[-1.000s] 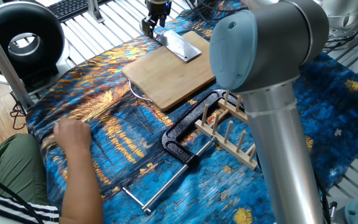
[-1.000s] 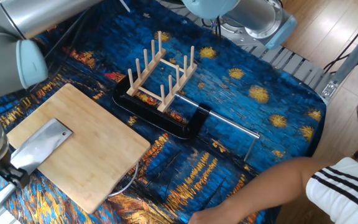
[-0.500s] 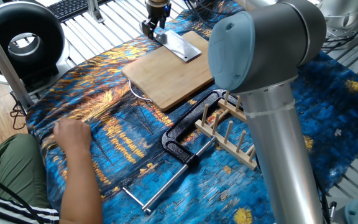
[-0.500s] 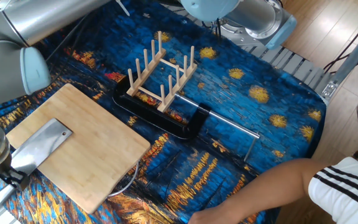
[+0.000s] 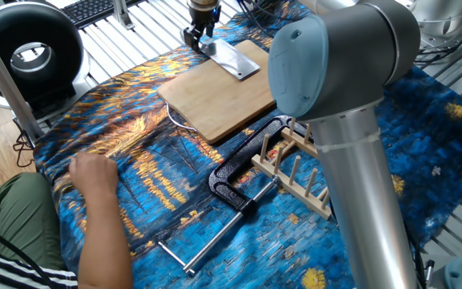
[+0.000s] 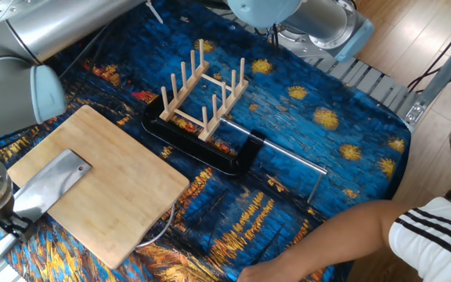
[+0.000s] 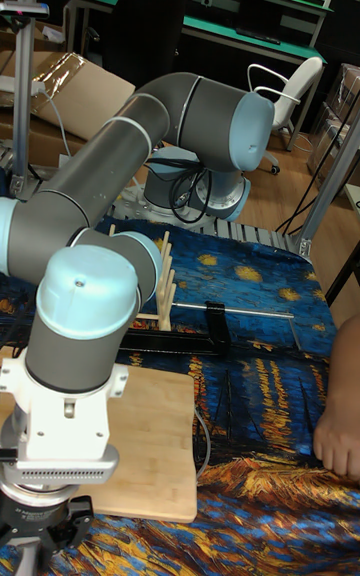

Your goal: Put the knife on the knife rack

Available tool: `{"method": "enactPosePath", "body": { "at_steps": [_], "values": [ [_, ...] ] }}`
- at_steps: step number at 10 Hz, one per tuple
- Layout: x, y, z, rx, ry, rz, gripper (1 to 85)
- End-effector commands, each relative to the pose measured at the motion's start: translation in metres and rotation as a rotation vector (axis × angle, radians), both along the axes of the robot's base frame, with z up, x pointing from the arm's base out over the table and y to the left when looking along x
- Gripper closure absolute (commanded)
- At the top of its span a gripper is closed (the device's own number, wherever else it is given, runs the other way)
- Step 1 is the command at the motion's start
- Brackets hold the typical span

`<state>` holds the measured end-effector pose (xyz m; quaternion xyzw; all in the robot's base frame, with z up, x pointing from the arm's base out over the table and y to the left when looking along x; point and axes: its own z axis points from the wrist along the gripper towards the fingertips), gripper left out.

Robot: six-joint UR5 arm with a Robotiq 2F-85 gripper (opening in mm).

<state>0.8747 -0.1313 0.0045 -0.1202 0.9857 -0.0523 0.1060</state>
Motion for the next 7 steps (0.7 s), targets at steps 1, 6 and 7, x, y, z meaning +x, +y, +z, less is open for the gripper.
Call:
{"method": "enactPosePath", "body": {
  "at_steps": [1,6,7],
  "values": [
    [0.0023,-0.0012,-0.0023,-0.001,-0.014,-0.019,23.7],
    [0.0090,-0.0041,-0.0016,-0.010,-0.044,-0.046,38.0],
    [0.0094,-0.0048,-0.0014,-0.012,-0.046,-0.050,39.7]
  ]
}}
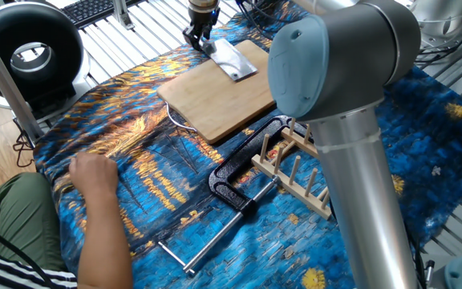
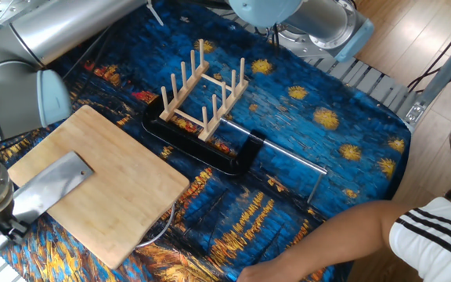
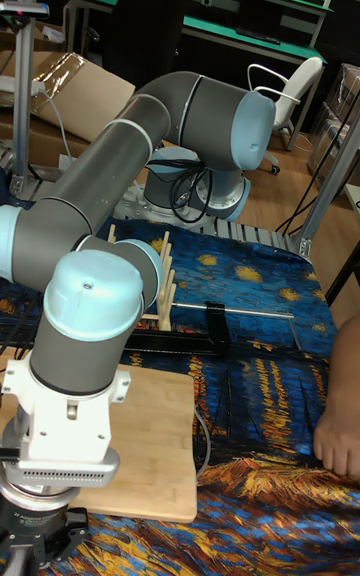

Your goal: Put the knife on the knife rack

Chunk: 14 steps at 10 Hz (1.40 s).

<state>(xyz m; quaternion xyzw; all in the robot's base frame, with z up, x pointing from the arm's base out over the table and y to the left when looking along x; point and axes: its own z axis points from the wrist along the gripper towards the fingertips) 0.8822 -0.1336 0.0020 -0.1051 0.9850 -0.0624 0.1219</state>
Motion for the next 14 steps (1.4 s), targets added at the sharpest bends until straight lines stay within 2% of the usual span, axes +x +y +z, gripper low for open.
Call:
{"method": "enactPosePath", "body": {
  "at_steps": [1,8,14],
  "values": [
    [0.002,-0.004,0.001,-0.002,-0.013,-0.023,40.3],
    [-0.003,-0.013,0.003,-0.038,0.008,-0.054,49.7],
    [-0.012,-0.023,0.013,-0.086,0.049,-0.084,54.3]
  ]
}}
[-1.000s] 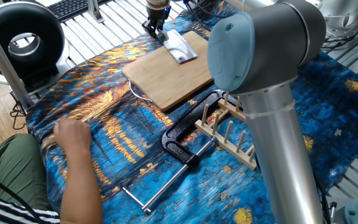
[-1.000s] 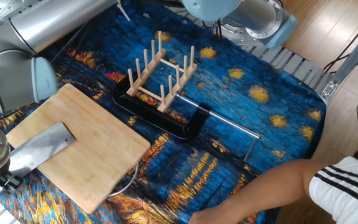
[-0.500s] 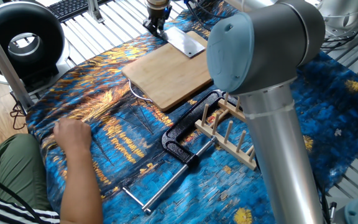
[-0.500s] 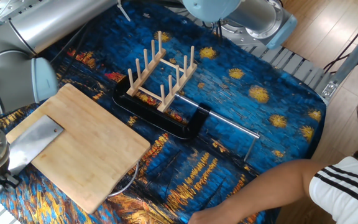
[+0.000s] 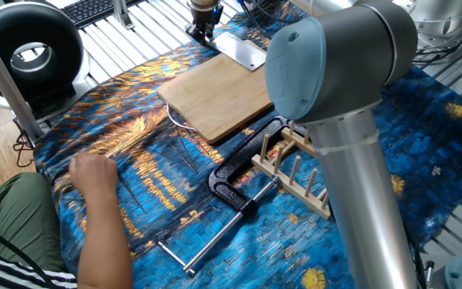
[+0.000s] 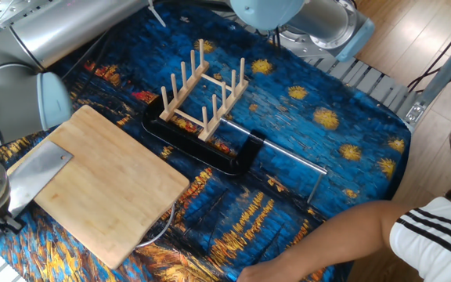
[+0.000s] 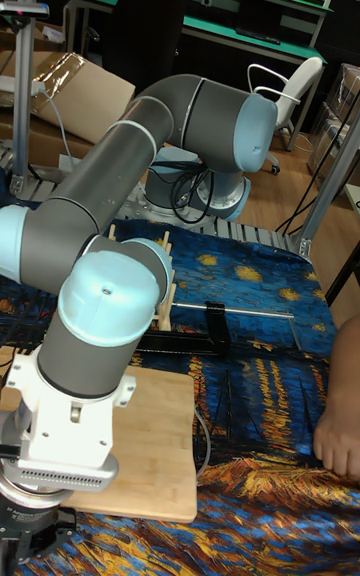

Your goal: Put the knife on the knife rack

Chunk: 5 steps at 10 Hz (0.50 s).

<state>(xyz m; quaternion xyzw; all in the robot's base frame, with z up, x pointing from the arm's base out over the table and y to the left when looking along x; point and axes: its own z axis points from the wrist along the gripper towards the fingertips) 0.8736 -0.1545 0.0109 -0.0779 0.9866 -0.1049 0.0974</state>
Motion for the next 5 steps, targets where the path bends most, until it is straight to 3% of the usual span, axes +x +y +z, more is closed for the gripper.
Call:
{"method": "enactPosePath", "body": {
  "at_steps": [1,5],
  "values": [
    [-0.0028,-0.0032,0.0056,-0.012,0.012,-0.019,55.0],
    [-0.0082,0.0009,0.0155,-0.015,0.031,-0.052,59.3]
  ]
}}
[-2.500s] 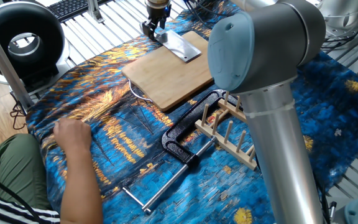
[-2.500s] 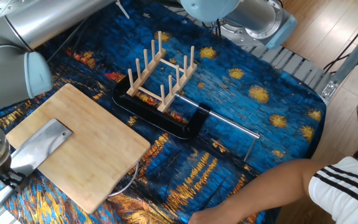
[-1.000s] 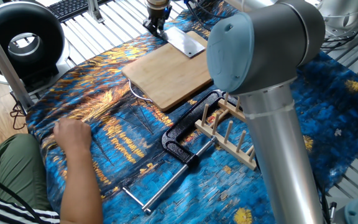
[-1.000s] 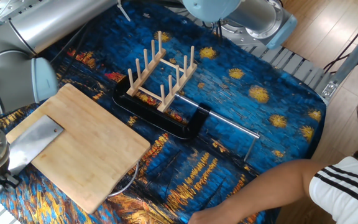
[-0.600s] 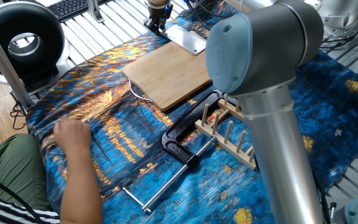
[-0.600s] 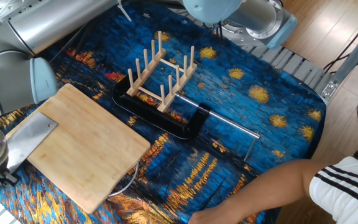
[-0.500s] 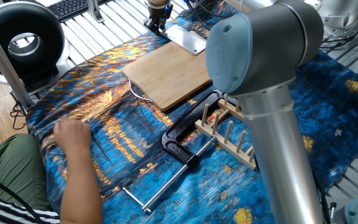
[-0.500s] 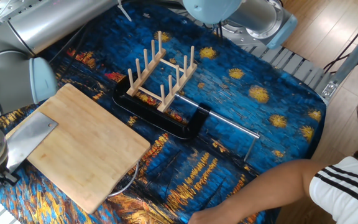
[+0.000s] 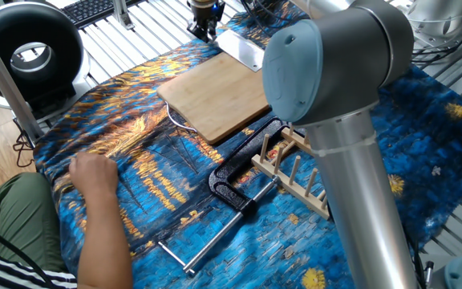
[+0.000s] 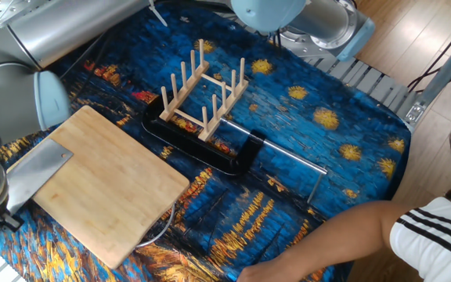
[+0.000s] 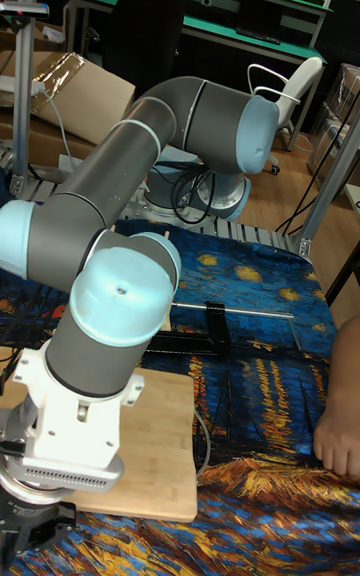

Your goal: Put the knife on the knife rack

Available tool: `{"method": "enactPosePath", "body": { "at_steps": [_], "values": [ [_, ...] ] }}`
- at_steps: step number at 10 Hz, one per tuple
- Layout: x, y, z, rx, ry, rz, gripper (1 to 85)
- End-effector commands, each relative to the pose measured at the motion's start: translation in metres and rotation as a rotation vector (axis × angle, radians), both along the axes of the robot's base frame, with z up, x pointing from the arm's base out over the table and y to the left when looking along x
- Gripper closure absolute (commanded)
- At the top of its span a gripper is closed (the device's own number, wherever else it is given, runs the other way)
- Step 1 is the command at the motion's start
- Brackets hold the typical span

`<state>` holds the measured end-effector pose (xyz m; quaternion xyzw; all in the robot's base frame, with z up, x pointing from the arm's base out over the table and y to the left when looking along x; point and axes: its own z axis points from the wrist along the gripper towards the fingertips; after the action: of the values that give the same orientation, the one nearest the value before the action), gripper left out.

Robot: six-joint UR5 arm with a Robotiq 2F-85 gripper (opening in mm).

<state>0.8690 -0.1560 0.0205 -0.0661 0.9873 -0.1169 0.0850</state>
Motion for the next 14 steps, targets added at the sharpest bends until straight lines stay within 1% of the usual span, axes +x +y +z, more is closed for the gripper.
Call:
{"method": "enactPosePath", "body": {
  "at_steps": [1,2,6,9,10,11,13,14],
  "values": [
    [-0.005,0.003,0.007,0.013,0.014,-0.030,60.0],
    [-0.009,0.008,0.011,0.030,0.024,-0.042,60.3],
    [-0.021,0.017,0.020,0.059,0.059,-0.084,64.0],
    [-0.032,0.030,0.030,0.097,0.083,-0.120,66.7],
    [-0.036,0.037,0.034,0.126,0.092,-0.136,67.3],
    [-0.040,0.042,0.037,0.145,0.101,-0.146,67.3],
    [-0.044,0.045,0.042,0.150,0.110,-0.153,69.0],
    [-0.046,0.055,0.043,0.185,0.112,-0.179,70.3]
  ]
}}
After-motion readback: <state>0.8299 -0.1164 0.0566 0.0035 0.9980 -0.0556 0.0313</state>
